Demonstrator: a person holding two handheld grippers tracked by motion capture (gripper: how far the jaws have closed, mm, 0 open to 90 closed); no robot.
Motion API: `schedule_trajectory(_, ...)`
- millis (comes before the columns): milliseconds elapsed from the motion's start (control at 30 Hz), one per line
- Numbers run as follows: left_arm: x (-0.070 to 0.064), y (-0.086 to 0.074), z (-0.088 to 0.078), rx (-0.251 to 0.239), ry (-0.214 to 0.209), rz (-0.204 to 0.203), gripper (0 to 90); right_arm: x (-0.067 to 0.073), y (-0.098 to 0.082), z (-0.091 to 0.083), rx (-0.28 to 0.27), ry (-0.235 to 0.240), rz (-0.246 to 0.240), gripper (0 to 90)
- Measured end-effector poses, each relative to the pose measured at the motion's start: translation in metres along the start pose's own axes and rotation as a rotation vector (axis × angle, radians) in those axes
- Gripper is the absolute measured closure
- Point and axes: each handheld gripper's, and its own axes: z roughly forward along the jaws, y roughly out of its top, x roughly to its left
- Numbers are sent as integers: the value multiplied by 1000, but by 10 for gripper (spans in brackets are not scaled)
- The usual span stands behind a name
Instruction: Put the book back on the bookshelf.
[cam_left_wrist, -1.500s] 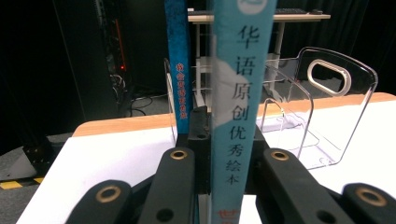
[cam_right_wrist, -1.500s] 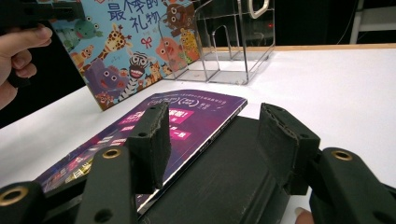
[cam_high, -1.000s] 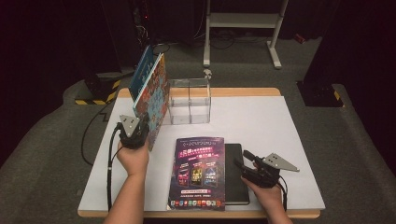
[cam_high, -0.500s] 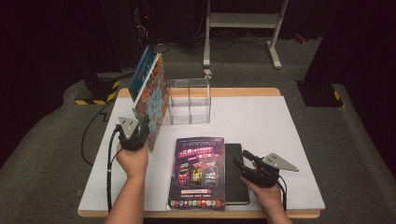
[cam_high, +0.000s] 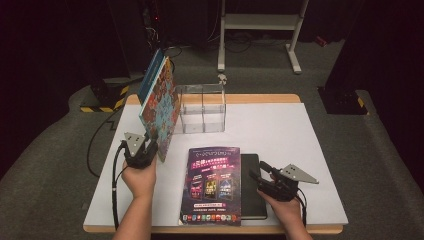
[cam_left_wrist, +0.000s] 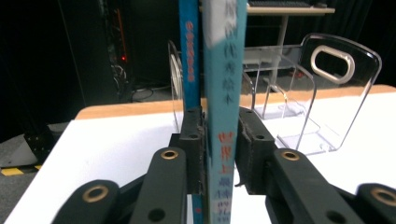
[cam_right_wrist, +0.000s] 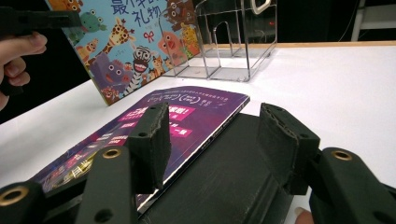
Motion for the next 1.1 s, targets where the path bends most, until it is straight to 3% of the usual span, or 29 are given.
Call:
schedule_trajectory(200, 1, -8, 0, 23, -4, -24, 715, 0, 0, 0, 0, 0, 0, 438)
schedule_trajectory(633, -4, -8, -7, 5, -21, -80, 772, 0, -1, 1, 4, -1, 1, 438)
schedule_trajectory(1100, 0, -8, -5, -5, -10, -65, 779, 1, -1, 1, 5, -3, -5, 438)
